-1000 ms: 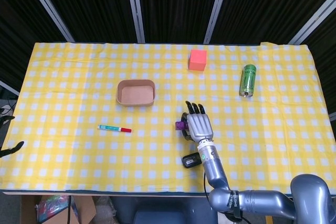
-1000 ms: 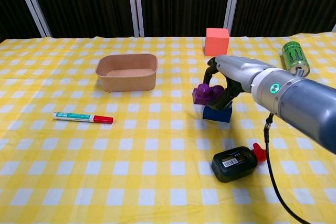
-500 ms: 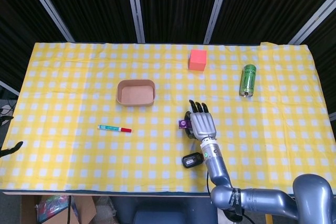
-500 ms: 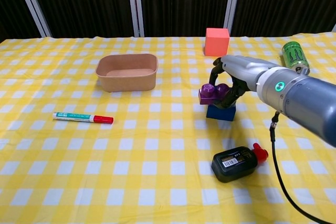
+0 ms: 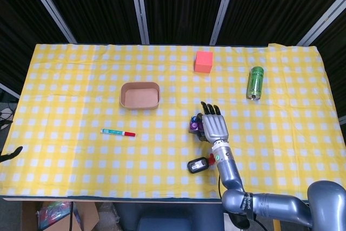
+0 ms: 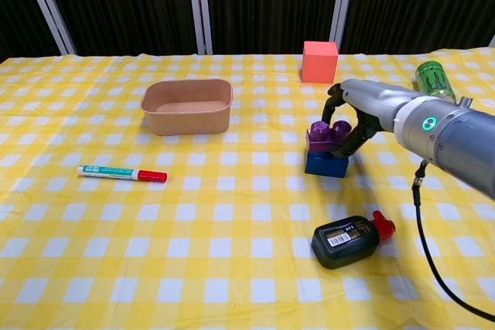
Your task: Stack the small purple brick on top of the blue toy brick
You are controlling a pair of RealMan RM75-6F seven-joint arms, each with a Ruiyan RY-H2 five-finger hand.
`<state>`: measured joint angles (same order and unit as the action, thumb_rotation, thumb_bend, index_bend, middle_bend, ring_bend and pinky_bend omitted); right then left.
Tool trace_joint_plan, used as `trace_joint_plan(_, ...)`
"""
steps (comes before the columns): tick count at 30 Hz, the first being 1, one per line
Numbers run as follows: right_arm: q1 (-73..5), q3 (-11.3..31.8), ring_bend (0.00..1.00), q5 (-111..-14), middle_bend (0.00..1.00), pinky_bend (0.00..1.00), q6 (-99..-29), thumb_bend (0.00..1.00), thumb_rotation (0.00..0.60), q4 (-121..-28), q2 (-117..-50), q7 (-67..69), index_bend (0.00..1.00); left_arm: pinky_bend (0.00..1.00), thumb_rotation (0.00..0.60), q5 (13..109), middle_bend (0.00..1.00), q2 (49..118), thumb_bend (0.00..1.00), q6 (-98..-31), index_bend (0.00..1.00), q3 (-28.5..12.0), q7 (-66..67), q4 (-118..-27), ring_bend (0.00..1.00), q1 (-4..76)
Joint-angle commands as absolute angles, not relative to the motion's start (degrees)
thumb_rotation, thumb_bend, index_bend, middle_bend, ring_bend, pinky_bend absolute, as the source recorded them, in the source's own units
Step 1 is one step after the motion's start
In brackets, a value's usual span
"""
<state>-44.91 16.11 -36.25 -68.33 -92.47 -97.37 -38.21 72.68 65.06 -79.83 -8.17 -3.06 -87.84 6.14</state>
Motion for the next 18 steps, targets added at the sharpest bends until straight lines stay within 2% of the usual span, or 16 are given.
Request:
trace_joint_plan(1,-44.76,15.91,0.00,-36.43,0.00,0.00,-67.91,0.51,0.600,-92.17,-97.11,-37.83,0.60,0.05,0.600,72.73,0.09,65.04,0.21,-79.95,0.26,-8.11,-2.74,-87.96,0.00,6.09)
trace_joint_plan(18,-44.31,14.64,0.00,-37.18,0.00,0.00,-66.25,0.52,0.600,-89.69,-97.17,-36.53,0.61,0.05,0.600,72.62,0.09,65.04,0.21,-80.67,0.26,-8.19,-1.93,-88.30,0.00,5.78)
